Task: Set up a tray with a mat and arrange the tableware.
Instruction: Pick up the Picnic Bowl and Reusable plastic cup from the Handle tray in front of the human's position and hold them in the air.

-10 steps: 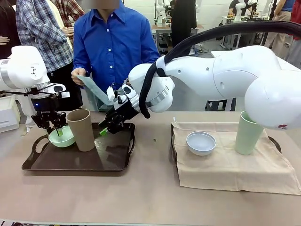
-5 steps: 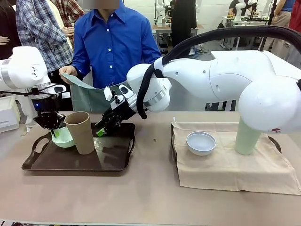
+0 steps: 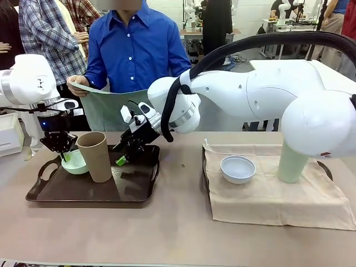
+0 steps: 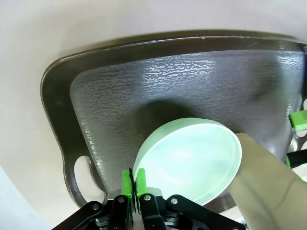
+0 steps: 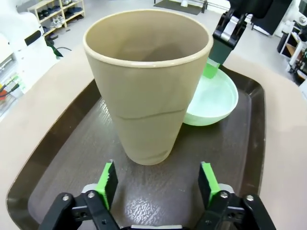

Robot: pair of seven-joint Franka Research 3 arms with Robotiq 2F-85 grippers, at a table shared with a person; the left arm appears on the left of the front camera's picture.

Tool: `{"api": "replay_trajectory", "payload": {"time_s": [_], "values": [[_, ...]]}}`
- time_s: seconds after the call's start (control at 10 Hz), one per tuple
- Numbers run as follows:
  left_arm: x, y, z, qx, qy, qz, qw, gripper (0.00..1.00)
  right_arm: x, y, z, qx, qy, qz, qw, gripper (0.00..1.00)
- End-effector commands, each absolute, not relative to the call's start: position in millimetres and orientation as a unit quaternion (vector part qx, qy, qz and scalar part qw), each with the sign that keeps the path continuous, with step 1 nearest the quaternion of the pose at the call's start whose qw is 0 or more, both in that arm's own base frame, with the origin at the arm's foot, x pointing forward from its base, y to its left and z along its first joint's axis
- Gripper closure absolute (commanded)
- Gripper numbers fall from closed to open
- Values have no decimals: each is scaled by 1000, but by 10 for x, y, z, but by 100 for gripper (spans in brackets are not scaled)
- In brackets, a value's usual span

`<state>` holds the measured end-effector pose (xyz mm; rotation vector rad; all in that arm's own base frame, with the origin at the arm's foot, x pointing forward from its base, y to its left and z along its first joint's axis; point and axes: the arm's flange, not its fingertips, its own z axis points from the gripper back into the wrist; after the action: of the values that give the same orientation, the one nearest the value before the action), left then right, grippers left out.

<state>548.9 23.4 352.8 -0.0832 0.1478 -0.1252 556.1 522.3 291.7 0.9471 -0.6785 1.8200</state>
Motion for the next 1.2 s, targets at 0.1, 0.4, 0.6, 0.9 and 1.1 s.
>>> {"api": "replay_trajectory", "payload": {"time_s": [0.1,0.4,0.6,0.9,1.1], "values": [[5500,232,3477,-36,64,-51,996,100,5281,5094,2936,394,-280,724,492,0],[5547,260,3468,-41,59,-40,997,100,4952,5111,2891,457,-292,620,566,0],[5580,266,3457,-42,64,-35,996,100,4692,5153,2926,458,-312,581,596,0],[5611,277,3417,-50,65,-39,996,100,4515,5203,2910,435,-331,577,607,0],[5611,284,3405,-50,64,-49,995,100,4643,5294,2911,414,-342,582,611,0]]}}
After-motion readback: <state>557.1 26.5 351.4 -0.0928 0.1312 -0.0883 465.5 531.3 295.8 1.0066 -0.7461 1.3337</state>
